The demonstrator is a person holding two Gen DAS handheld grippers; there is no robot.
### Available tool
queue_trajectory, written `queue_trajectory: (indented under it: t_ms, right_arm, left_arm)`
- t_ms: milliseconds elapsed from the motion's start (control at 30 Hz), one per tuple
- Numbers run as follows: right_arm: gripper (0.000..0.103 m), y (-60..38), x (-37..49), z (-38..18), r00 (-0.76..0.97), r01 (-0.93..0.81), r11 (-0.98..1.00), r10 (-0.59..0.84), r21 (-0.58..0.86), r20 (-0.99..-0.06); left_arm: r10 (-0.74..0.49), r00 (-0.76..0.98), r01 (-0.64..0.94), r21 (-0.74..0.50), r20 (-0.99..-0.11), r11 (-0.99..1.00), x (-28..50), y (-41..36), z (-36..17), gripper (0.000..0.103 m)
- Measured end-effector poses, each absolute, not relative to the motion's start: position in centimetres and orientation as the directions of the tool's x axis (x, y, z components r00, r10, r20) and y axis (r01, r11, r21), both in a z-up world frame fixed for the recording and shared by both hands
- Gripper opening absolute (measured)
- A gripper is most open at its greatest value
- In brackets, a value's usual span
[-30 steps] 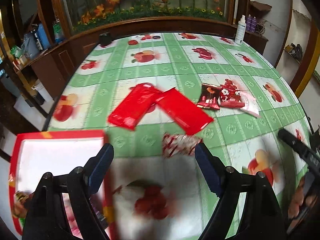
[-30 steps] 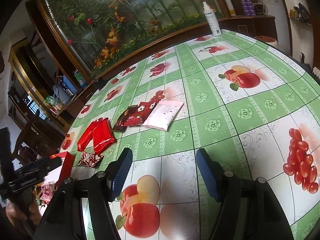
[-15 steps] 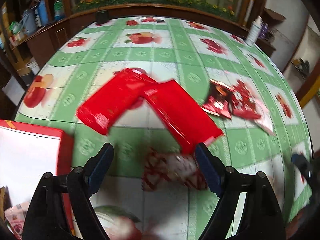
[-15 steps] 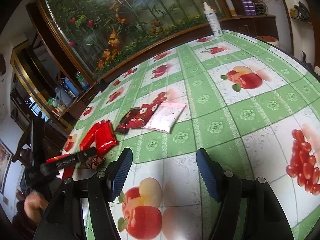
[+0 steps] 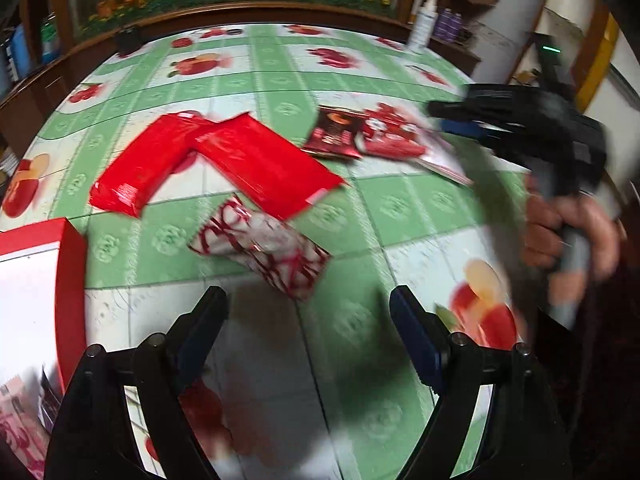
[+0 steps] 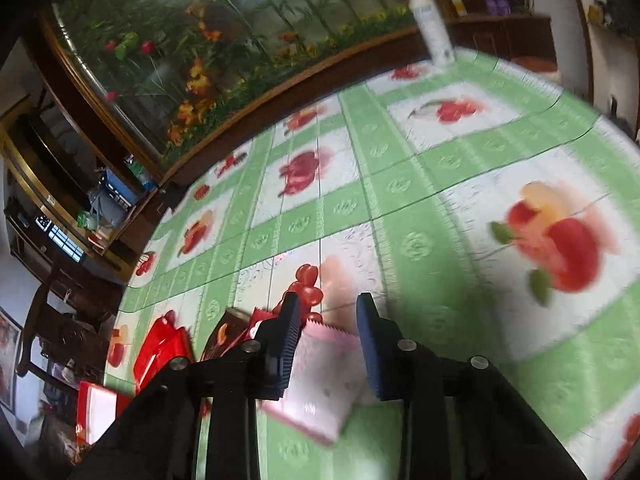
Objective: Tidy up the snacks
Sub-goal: 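Grasp the white snack packet with the right gripper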
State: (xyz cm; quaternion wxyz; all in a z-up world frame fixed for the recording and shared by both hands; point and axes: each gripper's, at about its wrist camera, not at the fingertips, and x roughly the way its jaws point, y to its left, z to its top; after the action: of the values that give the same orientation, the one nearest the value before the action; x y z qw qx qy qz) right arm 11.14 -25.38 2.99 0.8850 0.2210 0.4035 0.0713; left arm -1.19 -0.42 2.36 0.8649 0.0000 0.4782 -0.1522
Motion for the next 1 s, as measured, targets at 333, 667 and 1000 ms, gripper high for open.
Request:
queue_trajectory:
  t_ms: [333, 667, 1000]
  right_arm:
    - [0.023, -20.8, 10.2, 1.6, 0.514, -0.215, 0.875, 0.480, 0.435, -0.711]
    - [0.039, -26.9, 5.2, 2.9, 0.519, -0.130, 0.782, 0.578, 0.610, -0.630]
    - [0.039, -27.0, 5.6, 3.0, 0.543, -0.077, 0.835, 0.493, 0.544, -0.680]
  left_arm:
    - [-0.130, 0.616, 0.016, -0.153, -0.777, 0.988, 1.0, 4.6, 5.4, 0.083]
    - [-0.064, 0.565, -0.004, -0.080, -0.822, 0.997, 4.3, 3.5, 2.2, 0.083]
    - [-0.114, 0.551, 0.200, -0.002, -0.827, 0.980, 2.1, -1.0, 1.5, 0.083]
